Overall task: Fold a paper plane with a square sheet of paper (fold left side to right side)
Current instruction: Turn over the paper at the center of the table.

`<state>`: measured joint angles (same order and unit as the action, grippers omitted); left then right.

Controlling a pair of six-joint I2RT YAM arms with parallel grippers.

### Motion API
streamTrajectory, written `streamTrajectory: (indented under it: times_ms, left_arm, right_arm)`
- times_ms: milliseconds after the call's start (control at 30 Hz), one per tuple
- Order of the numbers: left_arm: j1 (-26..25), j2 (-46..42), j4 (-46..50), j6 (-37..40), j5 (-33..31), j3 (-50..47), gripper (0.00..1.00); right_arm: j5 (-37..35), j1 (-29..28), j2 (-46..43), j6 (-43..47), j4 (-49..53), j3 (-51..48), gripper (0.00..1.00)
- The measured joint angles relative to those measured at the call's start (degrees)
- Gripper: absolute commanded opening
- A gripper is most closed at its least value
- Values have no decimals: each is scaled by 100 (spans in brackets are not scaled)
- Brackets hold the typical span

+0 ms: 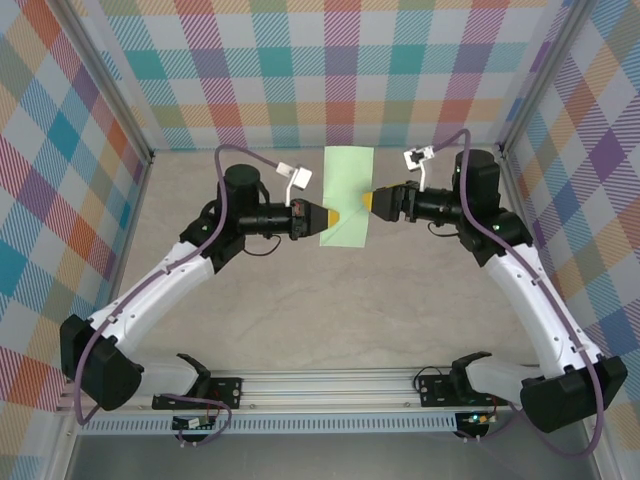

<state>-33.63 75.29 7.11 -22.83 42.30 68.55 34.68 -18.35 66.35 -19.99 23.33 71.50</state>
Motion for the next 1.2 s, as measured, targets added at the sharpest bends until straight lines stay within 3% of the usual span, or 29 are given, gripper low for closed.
streamTrajectory:
  times_ms: [133, 267, 467, 600, 700, 833, 1200]
  left_arm:
    - [-286, 492, 1360, 675, -1355, 348, 0]
    - [-1005, 1513, 2920, 1056, -3373, 1213, 0]
    - [-1923, 3484, 5274, 562, -6319, 3099, 0]
    - [-2087, 4500, 6577, -22, -7455, 3871, 3]
    - [-2105, 5178, 7302, -323, -7803, 4367, 7]
    - [-2120, 5840, 7886, -498, -7755, 4865, 14]
    - [-2138, 6966, 8435, -210, -6339, 6548, 41]
  right_arm:
    - [-2247, 28, 11, 151, 988, -354, 98]
    - [-3803, 46, 186, 79, 1679, -925, 100]
    - [-5125, 118, 162, -190, 2052, -1438, 100]
    - [-5482, 179, 4, -302, 2048, -1567, 100]
    - [-5604, 192, -70, -332, 2024, -1615, 100]
    - [-5672, 192, -94, -334, 2002, -1659, 100]
    - [-5722, 367, -120, -354, 2015, -1825, 100]
